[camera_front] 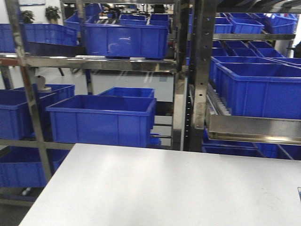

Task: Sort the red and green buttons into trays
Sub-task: 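Drive the base away from the table holding both buttons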

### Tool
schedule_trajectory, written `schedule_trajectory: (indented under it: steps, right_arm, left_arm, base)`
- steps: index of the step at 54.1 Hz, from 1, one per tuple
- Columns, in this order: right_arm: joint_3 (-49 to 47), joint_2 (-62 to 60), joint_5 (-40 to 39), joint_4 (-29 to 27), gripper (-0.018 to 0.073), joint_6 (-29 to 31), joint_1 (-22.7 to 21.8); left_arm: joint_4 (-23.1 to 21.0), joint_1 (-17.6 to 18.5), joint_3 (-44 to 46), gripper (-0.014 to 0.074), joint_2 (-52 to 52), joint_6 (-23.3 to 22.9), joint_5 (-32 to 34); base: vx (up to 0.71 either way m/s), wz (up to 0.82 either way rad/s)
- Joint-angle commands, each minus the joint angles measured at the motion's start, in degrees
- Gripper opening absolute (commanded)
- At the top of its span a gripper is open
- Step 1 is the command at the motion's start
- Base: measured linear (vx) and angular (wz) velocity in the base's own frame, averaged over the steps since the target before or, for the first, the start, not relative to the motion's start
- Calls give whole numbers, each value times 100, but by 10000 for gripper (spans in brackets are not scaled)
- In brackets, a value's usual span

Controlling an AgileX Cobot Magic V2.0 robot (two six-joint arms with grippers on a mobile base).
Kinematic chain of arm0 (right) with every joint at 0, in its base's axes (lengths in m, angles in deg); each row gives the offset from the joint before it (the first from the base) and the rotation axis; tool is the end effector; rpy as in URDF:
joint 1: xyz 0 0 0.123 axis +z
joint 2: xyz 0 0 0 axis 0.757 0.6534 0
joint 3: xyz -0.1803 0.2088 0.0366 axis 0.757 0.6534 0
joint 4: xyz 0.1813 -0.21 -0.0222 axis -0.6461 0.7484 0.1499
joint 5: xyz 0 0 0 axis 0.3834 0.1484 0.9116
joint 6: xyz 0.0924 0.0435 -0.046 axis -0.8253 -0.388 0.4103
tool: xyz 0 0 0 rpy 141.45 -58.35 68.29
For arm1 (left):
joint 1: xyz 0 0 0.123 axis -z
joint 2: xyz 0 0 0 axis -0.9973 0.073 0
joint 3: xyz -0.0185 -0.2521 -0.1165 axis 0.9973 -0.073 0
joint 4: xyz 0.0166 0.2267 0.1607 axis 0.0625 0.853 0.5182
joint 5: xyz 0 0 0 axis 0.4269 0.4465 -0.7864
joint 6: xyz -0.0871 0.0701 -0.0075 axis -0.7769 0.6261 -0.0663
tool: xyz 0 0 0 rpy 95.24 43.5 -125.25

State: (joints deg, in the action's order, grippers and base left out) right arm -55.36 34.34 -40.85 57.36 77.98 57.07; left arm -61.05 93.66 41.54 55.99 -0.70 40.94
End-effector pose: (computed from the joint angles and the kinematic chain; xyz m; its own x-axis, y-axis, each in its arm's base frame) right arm 0.1626 0.0325 0.3519 -0.3080 -0.0814 -0.9479 -0.2322 0.9726 -0.0080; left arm 0.1331 -0.0140 0.3557 -0.0945 -0.0039 -0.9955 0.0971 0.9952 -0.0131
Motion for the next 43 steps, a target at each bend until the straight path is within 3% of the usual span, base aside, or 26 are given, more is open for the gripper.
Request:
schedule_trajectory:
  steps: [1, 43]
  right_arm:
    - [-165, 12, -503, 1, -9, -14, -4]
    - [-165, 12, -503, 1, -9, -14, -4]
  left_arm:
    - [-21, 36, 149, 0, 38, -13, 486]
    - [-21, 36, 149, 0, 38, -13, 486]
  base:
    - [-15, 29]
    - [-7, 20]
